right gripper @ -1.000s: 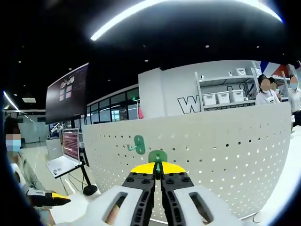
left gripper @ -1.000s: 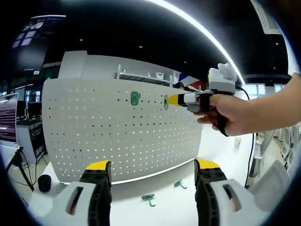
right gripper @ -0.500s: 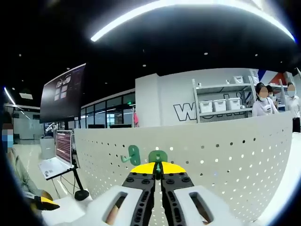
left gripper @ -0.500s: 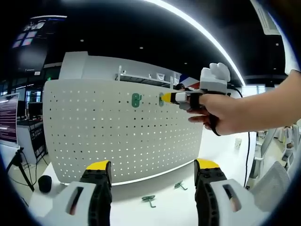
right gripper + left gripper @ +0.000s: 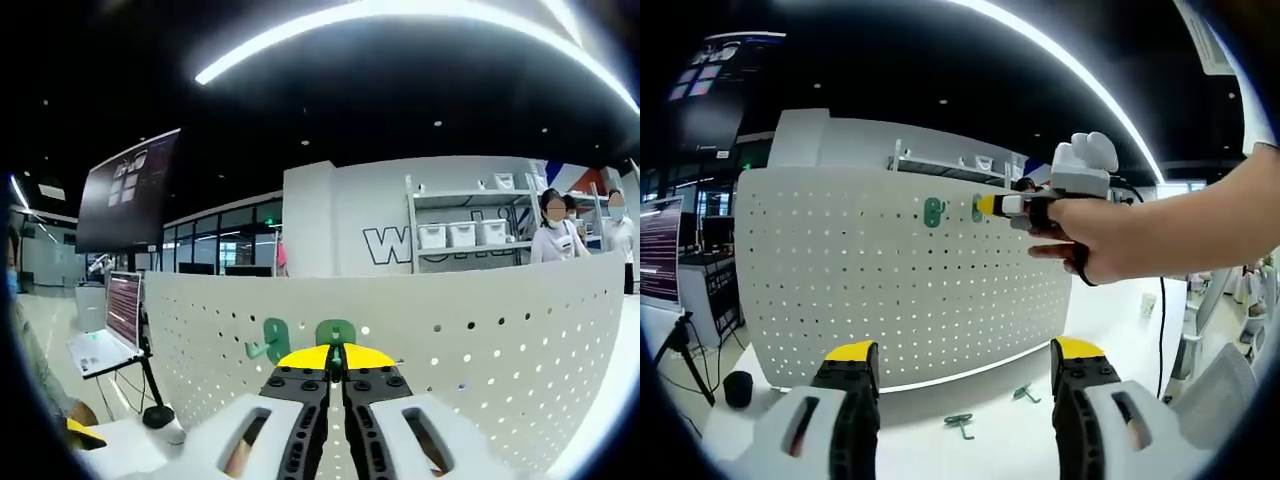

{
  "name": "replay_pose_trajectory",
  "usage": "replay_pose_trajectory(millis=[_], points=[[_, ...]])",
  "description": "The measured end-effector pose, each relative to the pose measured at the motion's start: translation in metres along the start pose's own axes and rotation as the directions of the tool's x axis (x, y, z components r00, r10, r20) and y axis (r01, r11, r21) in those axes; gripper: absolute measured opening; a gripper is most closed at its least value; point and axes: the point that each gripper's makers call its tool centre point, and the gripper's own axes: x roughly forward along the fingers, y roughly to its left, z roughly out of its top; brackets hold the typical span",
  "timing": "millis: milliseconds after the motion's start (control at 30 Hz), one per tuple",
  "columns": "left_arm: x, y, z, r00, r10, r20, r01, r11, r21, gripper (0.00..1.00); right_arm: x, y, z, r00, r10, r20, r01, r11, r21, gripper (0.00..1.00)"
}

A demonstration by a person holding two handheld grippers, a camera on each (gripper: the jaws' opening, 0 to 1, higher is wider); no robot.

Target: Insert the hook assembly into the mounting plate slot until the hook locks in place.

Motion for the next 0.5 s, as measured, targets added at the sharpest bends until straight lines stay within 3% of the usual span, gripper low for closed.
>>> replay_pose_trajectory(millis=[500], points=[[-0.002,0.008,0.001,1.000,0.024,0.001,-0.024,1.000,0.001,0.70,0.015,0.003,-0.002,1.000,-0.001,-0.016,0.001,1.000,0.008,0.01]])
